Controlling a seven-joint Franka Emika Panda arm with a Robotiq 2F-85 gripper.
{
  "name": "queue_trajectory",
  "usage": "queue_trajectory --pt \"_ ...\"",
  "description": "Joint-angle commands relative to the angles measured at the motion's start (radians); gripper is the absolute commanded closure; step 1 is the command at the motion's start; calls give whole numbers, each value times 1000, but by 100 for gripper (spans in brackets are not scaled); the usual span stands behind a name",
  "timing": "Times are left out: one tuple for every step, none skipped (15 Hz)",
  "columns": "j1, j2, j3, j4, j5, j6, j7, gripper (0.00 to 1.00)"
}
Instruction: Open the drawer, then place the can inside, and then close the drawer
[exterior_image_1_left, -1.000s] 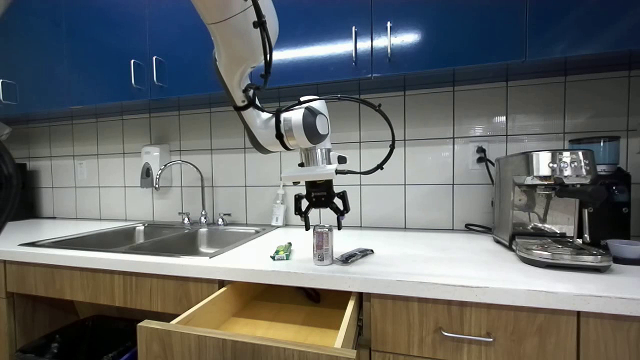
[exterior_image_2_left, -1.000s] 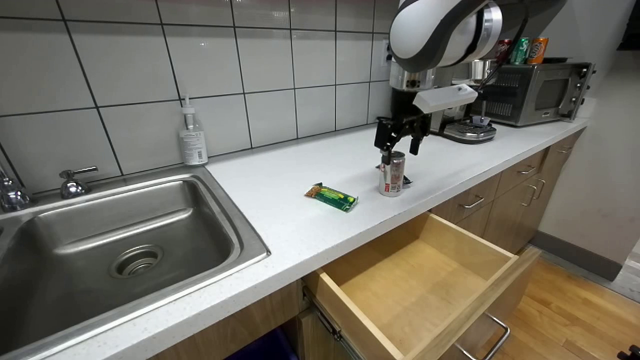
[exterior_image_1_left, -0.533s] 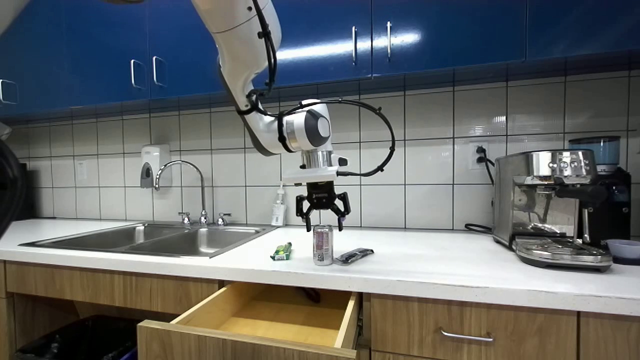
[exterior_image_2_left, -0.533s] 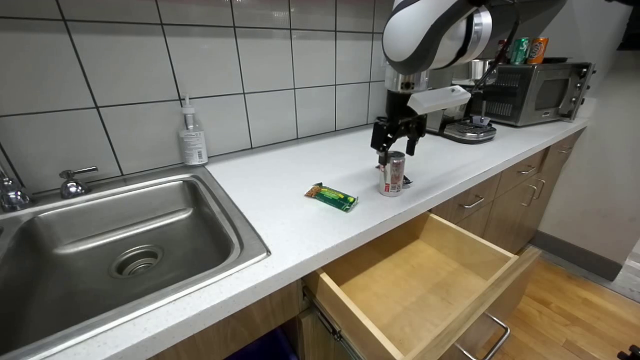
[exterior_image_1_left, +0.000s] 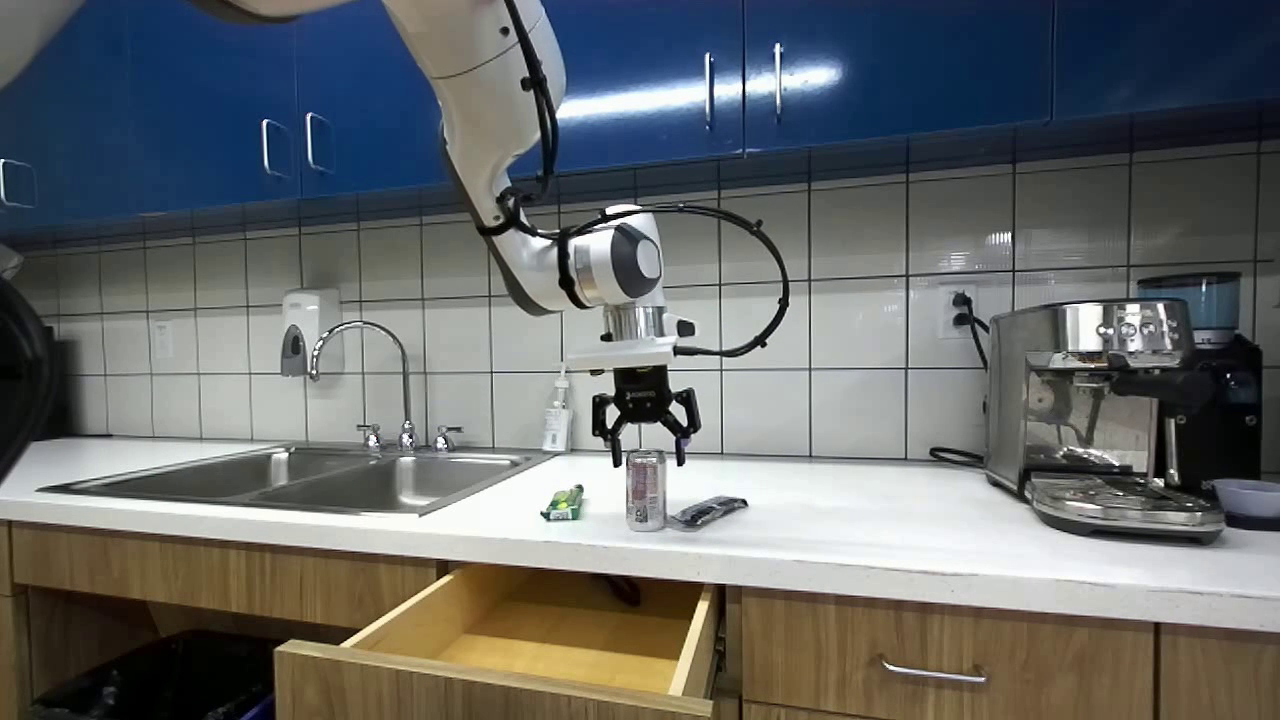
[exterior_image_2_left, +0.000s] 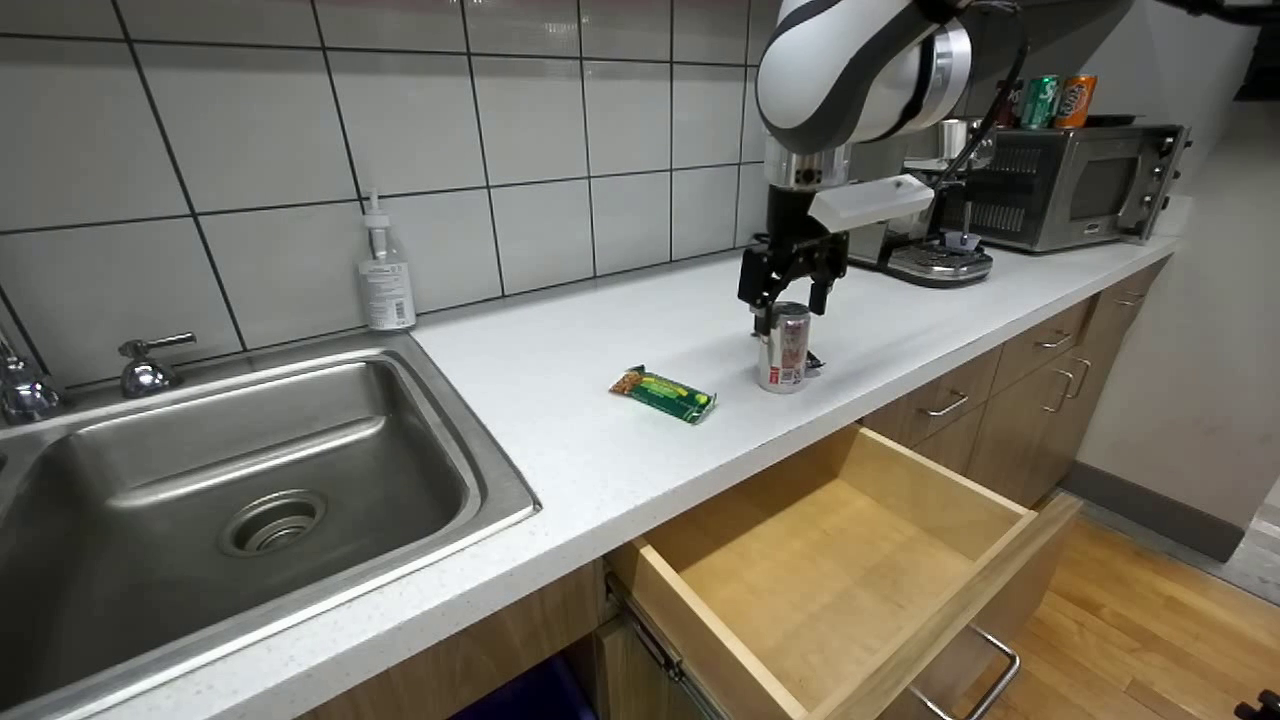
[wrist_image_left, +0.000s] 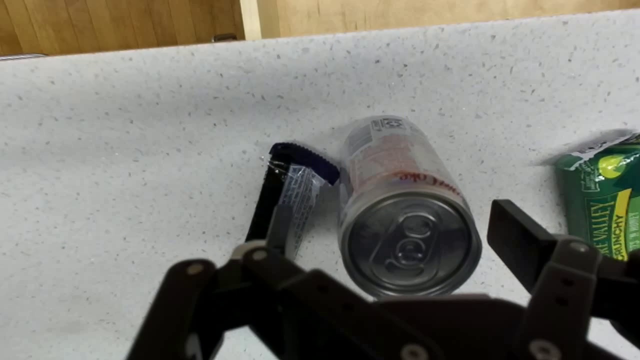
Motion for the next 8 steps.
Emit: queue_trajectory --pt "-18 23 19 48 12 -50 -20 0" --pt "-19 25 19 50 12 -53 -20 0" --pt "-18 27 19 52 12 -54 -19 0" --pt "-17 29 17 55 7 -56 -18 25" --pt "-17 31 17 57 7 -59 -18 26" --pt "-17 31 18 58 9 -61 -20 35" --pt "-17 31 19 59 9 -63 -20 42" --pt "-16 32 19 59 8 -63 -20 49"
